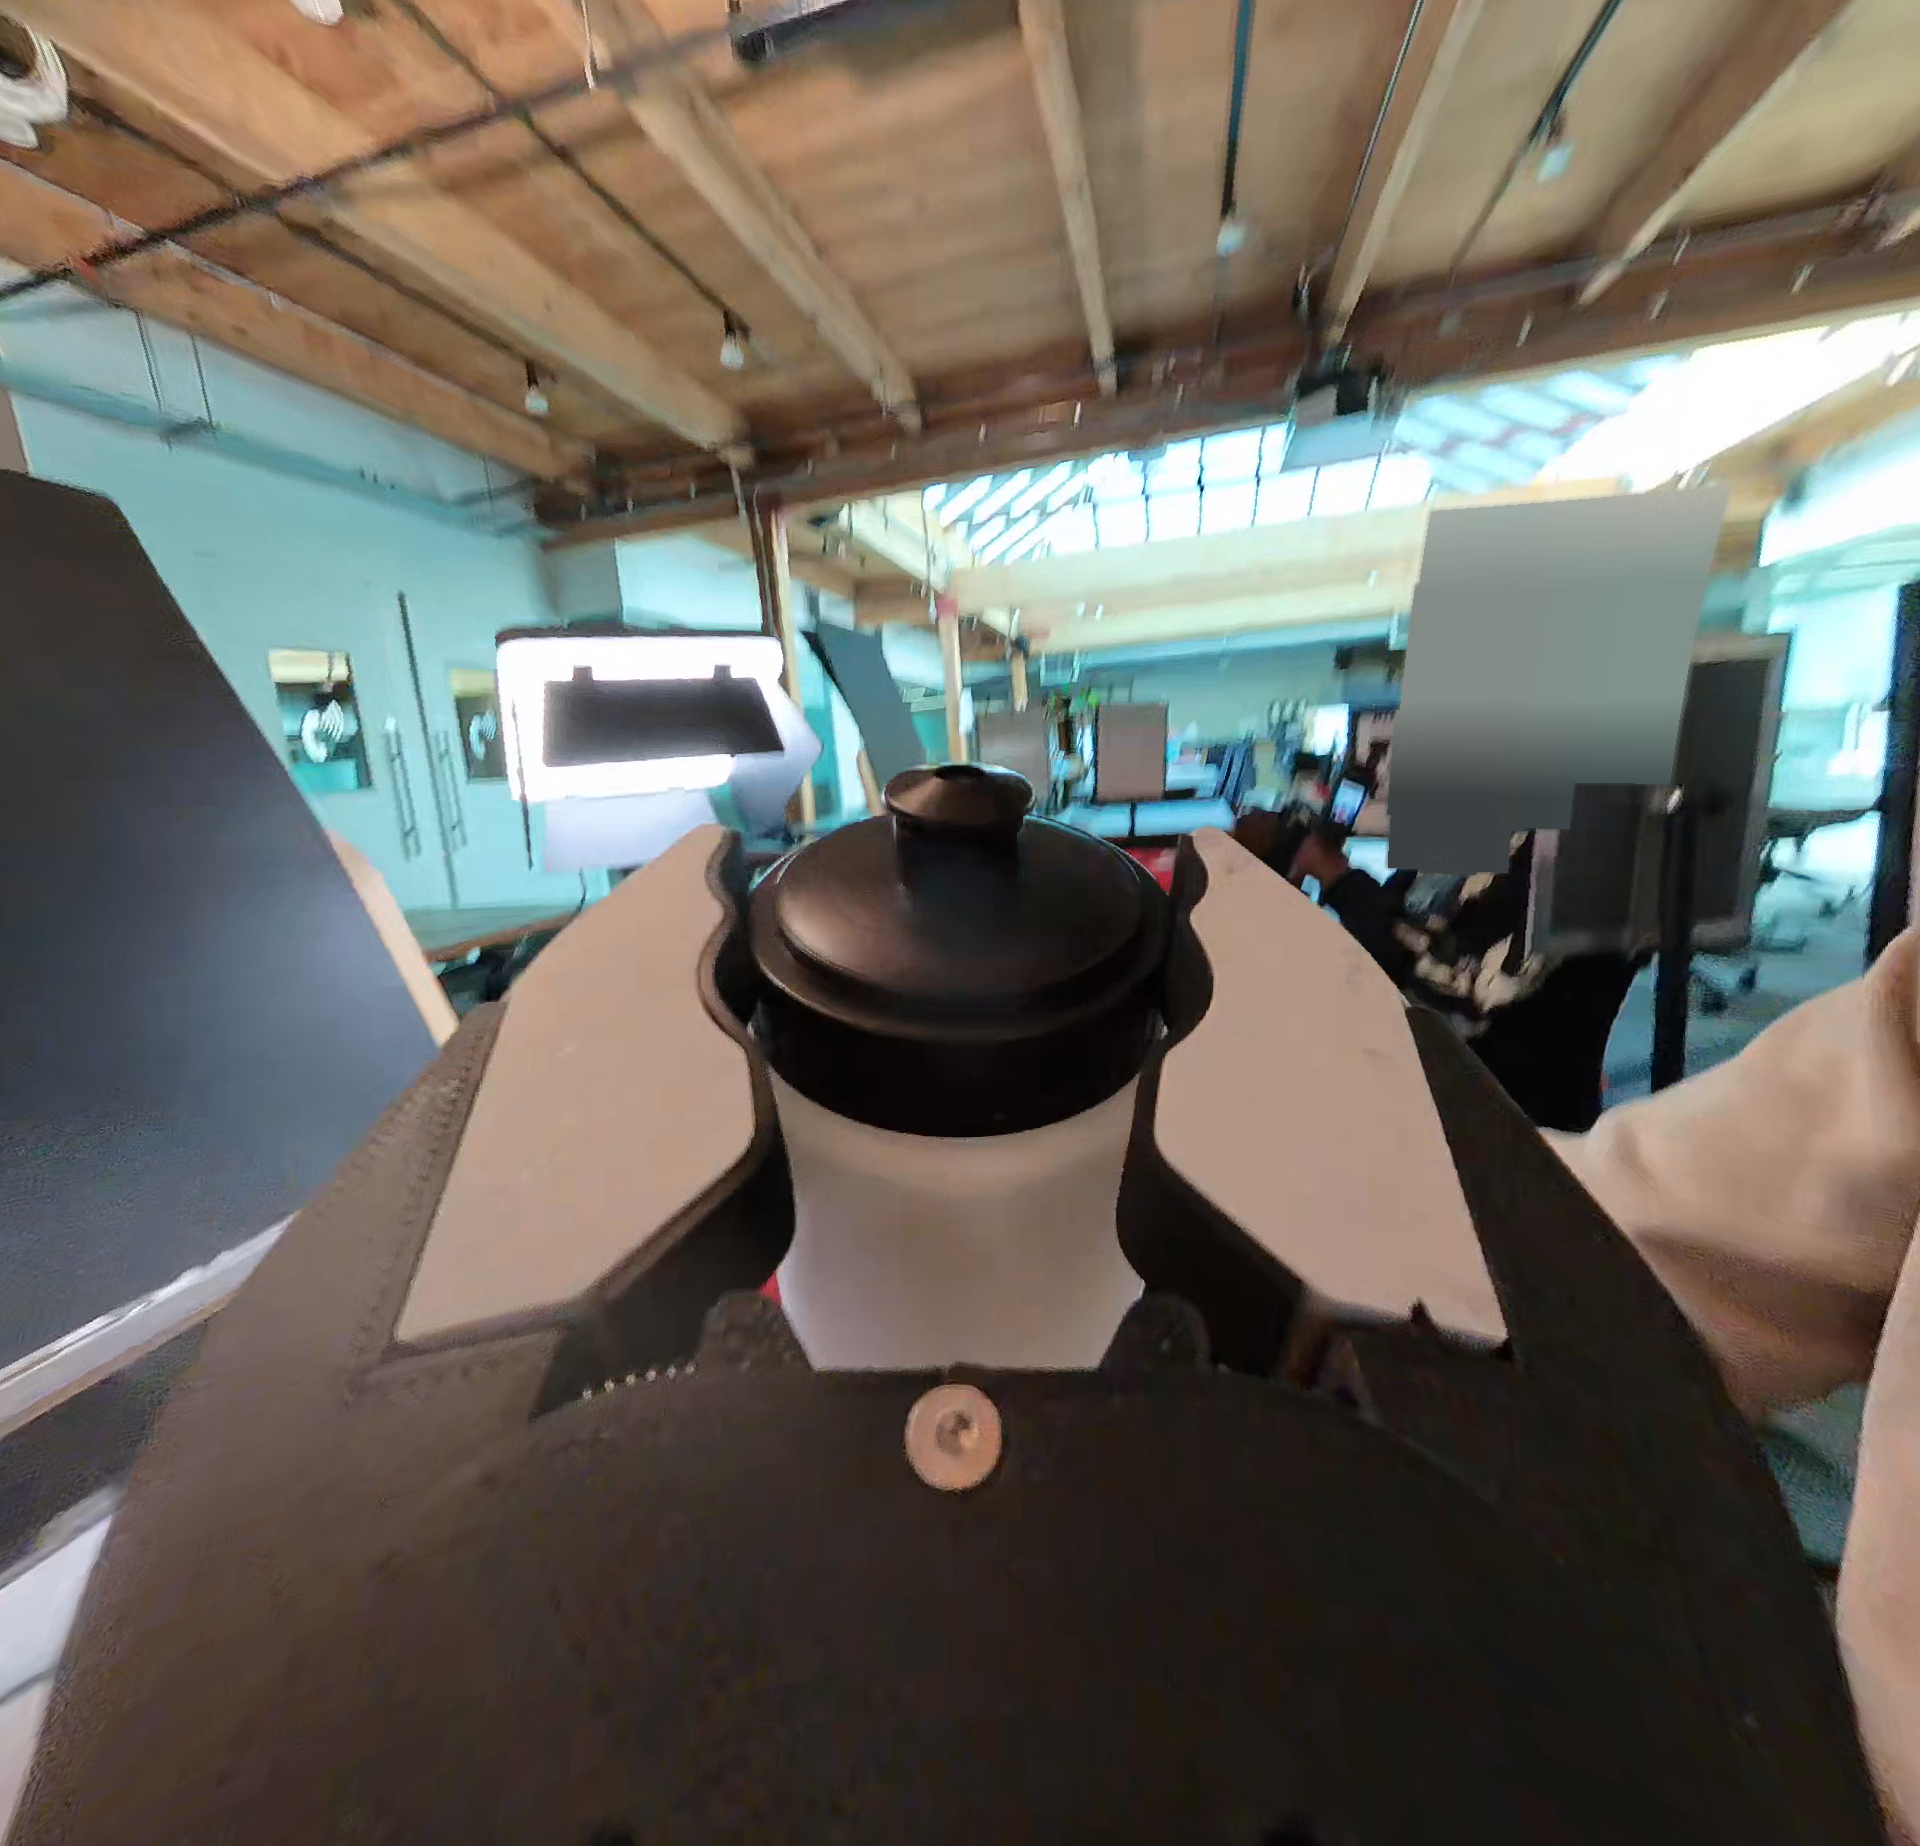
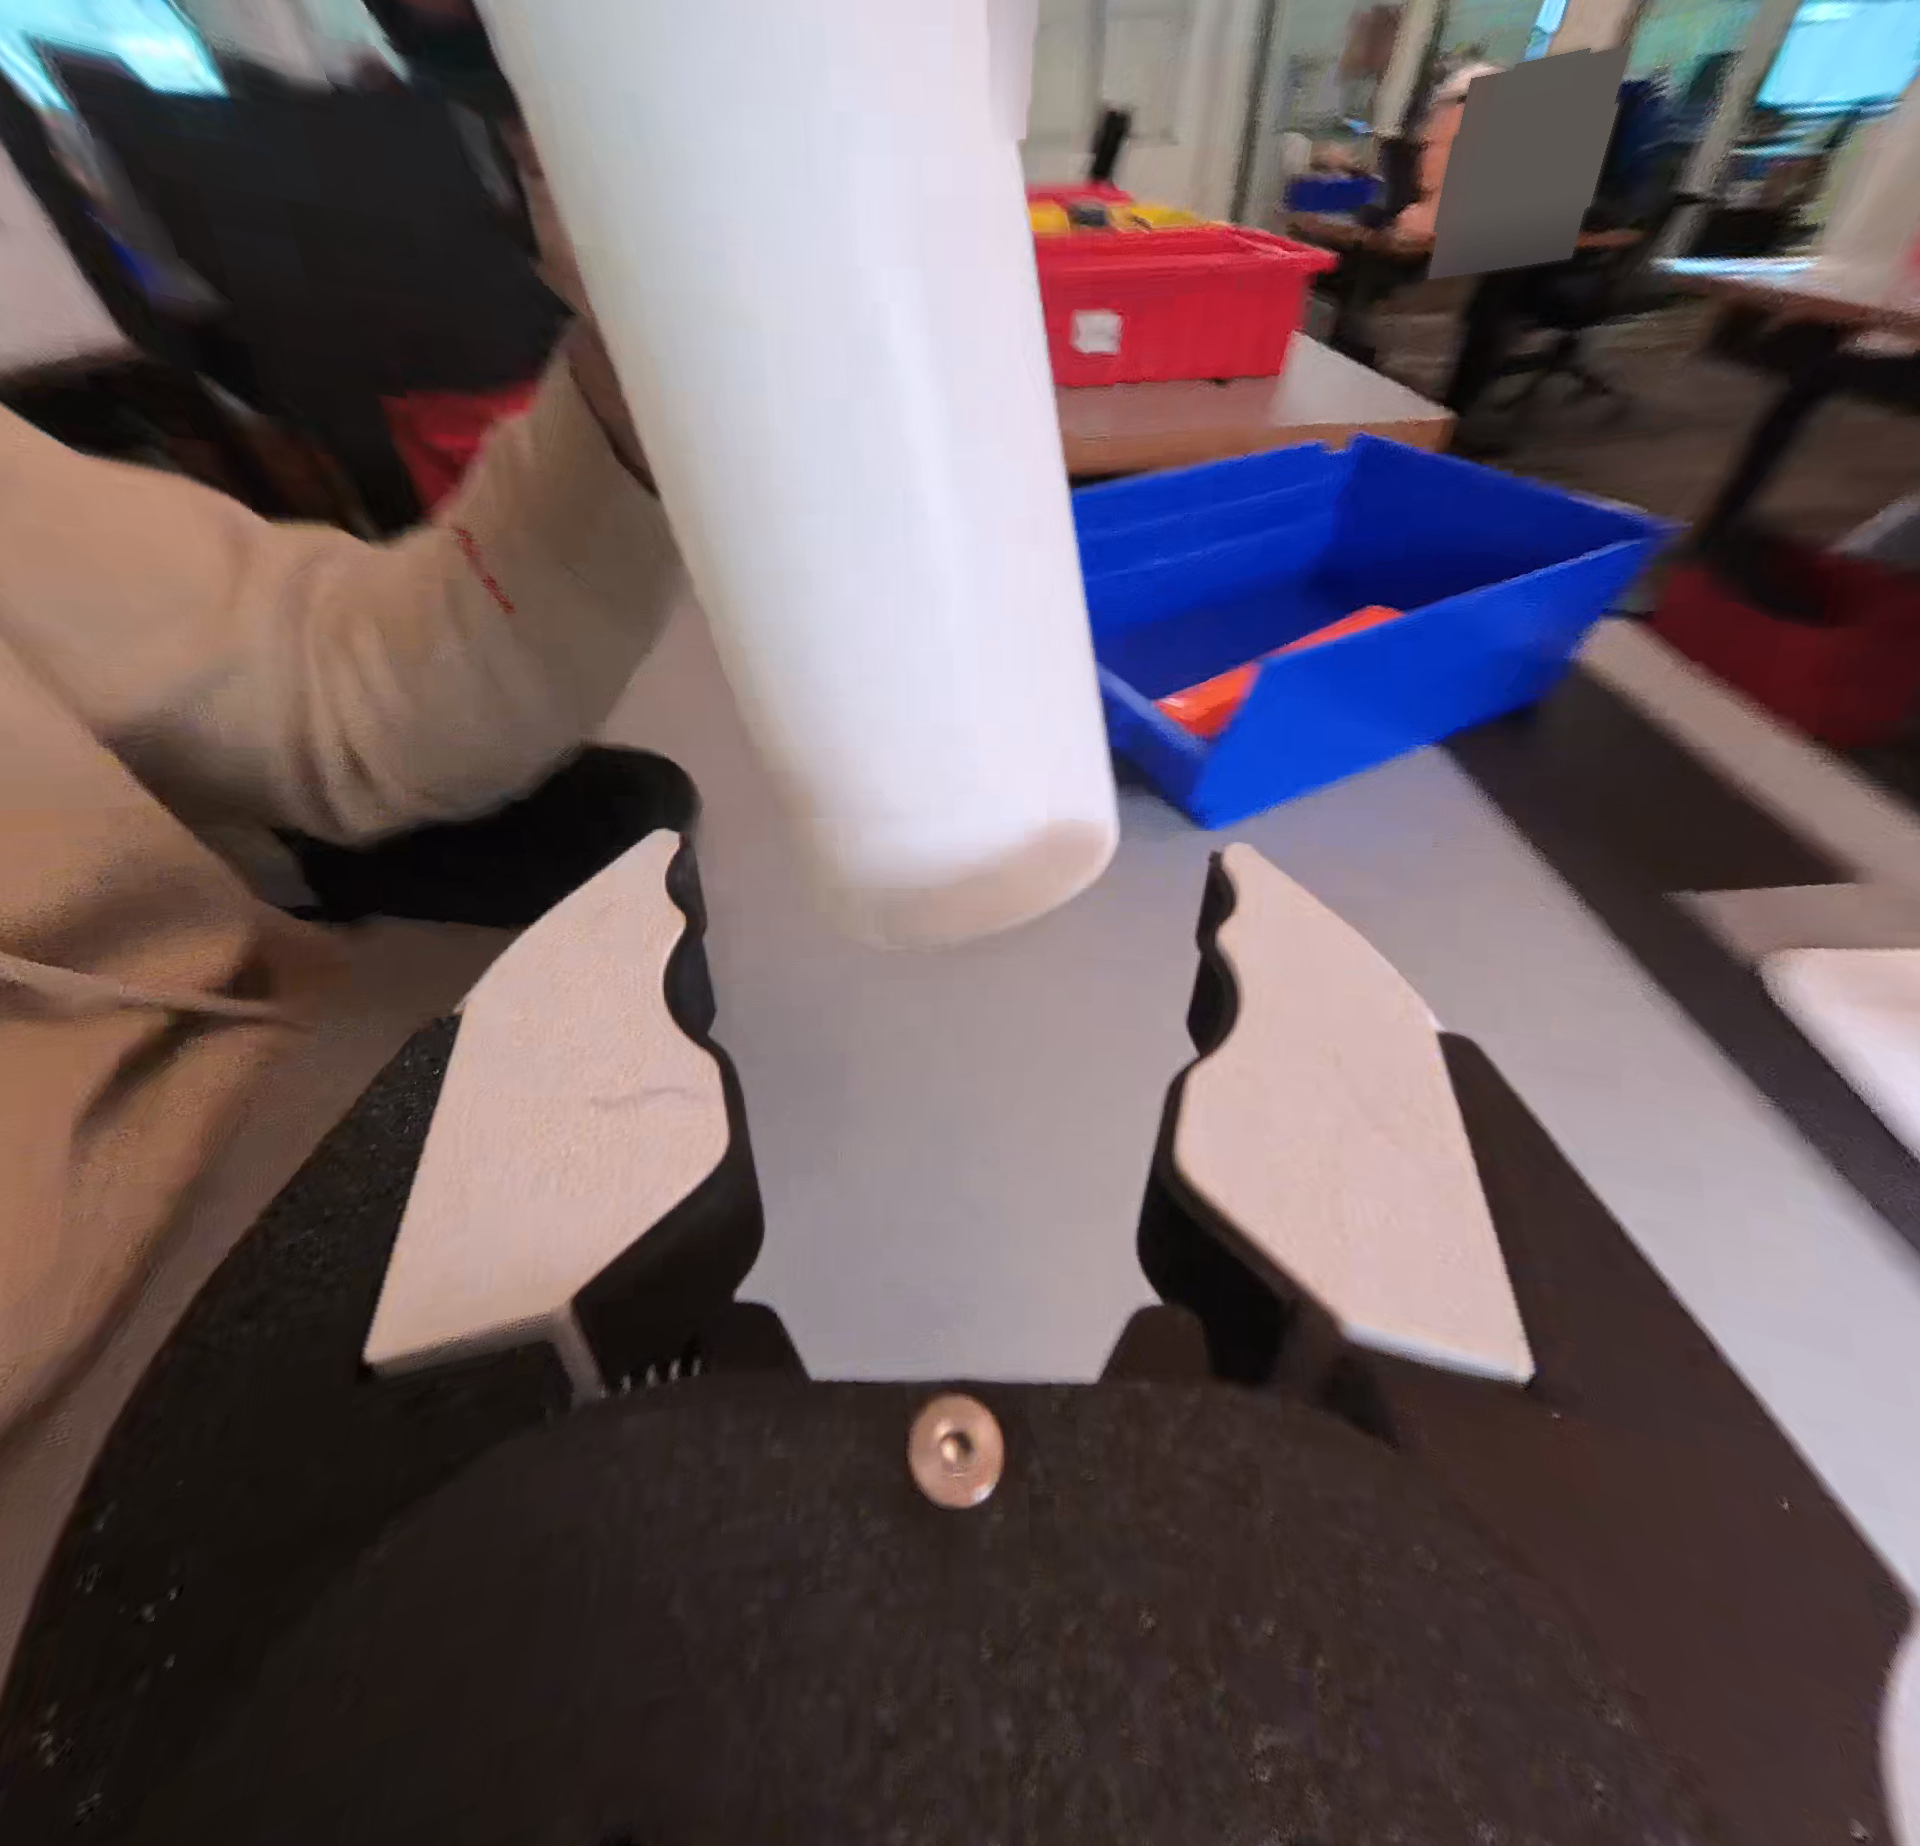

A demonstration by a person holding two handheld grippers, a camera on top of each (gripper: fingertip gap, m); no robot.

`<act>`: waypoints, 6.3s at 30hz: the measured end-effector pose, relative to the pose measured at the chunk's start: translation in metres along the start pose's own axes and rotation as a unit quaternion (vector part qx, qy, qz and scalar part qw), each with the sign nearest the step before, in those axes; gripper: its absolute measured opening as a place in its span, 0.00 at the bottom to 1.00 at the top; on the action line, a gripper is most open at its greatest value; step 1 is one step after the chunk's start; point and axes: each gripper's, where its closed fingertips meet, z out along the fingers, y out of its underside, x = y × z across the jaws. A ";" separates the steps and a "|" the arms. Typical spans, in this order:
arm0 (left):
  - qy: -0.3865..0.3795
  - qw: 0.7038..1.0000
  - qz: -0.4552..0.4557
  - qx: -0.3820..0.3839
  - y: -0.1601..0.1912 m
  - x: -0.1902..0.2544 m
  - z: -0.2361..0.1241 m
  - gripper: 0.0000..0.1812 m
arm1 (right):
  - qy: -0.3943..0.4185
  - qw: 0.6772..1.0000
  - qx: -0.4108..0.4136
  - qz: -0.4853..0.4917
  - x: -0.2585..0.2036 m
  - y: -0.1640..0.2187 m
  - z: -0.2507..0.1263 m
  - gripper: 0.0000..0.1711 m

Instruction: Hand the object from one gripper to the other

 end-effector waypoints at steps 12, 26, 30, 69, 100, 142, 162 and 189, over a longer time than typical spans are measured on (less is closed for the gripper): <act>0.024 0.962 -0.098 0.253 -0.051 -0.010 -0.035 0.43 | -0.095 0.941 0.267 0.184 -0.030 -0.078 0.005 0.57; 0.016 0.995 -0.083 0.049 0.002 -0.022 -0.012 0.45 | 0.076 0.977 0.201 0.022 -0.014 -0.130 -0.101 0.54; 0.002 0.998 -0.069 -0.002 0.010 -0.028 -0.016 0.44 | 0.199 0.963 0.159 -0.088 -0.006 -0.133 -0.142 0.26; -0.038 0.995 -0.010 -0.096 0.059 -0.029 0.003 0.16 | 0.220 0.968 0.048 -0.111 0.011 -0.095 -0.104 0.00; 0.024 0.946 0.079 -0.314 0.100 0.007 -0.006 0.28 | 0.007 0.852 -0.505 -0.134 -0.053 0.158 -0.032 0.52; 0.003 0.976 -0.045 -0.215 0.138 0.001 0.039 0.52 | 0.200 0.973 0.112 0.016 -0.003 -0.097 -0.070 0.52; -0.119 0.979 0.023 -0.167 0.092 -0.057 0.001 0.27 | 0.438 0.884 -0.162 -0.006 0.167 -0.103 -0.199 0.51; -0.140 0.964 0.063 -0.215 0.110 -0.078 -0.015 0.13 | 0.619 0.785 -0.018 0.031 0.226 0.033 -0.329 0.50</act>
